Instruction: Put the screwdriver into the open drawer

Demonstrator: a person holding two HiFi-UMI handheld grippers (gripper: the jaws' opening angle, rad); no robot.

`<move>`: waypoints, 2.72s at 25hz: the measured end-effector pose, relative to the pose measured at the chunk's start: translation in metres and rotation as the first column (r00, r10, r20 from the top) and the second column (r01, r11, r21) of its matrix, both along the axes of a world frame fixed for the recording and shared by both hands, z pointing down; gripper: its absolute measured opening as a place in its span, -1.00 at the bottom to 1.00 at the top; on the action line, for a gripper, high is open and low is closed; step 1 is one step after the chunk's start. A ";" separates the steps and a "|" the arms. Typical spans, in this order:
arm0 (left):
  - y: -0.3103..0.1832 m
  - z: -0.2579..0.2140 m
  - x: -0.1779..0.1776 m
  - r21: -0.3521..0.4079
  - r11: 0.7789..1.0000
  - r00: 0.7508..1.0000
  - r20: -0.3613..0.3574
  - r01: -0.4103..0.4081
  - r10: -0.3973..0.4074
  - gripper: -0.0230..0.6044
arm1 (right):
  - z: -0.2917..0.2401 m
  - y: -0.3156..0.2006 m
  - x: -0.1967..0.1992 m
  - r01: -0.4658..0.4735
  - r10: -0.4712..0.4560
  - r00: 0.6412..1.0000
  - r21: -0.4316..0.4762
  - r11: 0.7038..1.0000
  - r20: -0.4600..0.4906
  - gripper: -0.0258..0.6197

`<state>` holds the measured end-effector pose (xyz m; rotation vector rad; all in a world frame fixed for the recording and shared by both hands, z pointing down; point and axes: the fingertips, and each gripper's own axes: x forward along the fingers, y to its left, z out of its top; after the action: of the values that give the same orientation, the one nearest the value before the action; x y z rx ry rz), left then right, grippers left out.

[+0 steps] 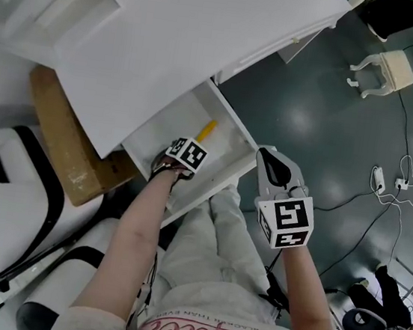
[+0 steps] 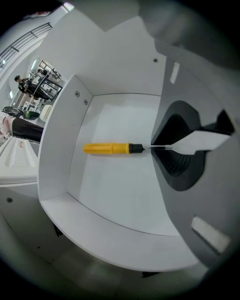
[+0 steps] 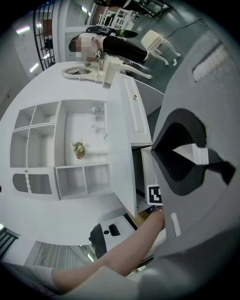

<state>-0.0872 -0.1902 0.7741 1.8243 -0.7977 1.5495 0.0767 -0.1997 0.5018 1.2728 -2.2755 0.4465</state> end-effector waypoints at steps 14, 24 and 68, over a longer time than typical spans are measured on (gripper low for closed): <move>0.002 -0.014 0.001 -0.013 0.998 0.998 -0.031 0.061 -0.061 -0.26 | -0.018 -0.007 -0.001 0.018 -0.018 1.000 0.032 0.999 -0.004 -0.92; 0.008 -0.052 -0.004 -0.025 0.993 0.992 -0.038 0.120 -0.120 0.00 | -0.044 -0.015 -0.003 0.044 -0.044 0.999 0.081 0.996 -0.006 -0.92; -0.043 -0.350 -0.021 0.627 0.712 0.899 -0.437 0.317 -0.016 0.03 | -0.183 -0.024 -0.004 0.040 -0.057 0.998 0.408 0.912 0.031 -0.92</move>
<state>-0.1079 -0.2334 0.4244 2.3891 -1.4142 0.7179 0.0730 -0.2238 0.3185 1.4038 -2.5164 -0.0288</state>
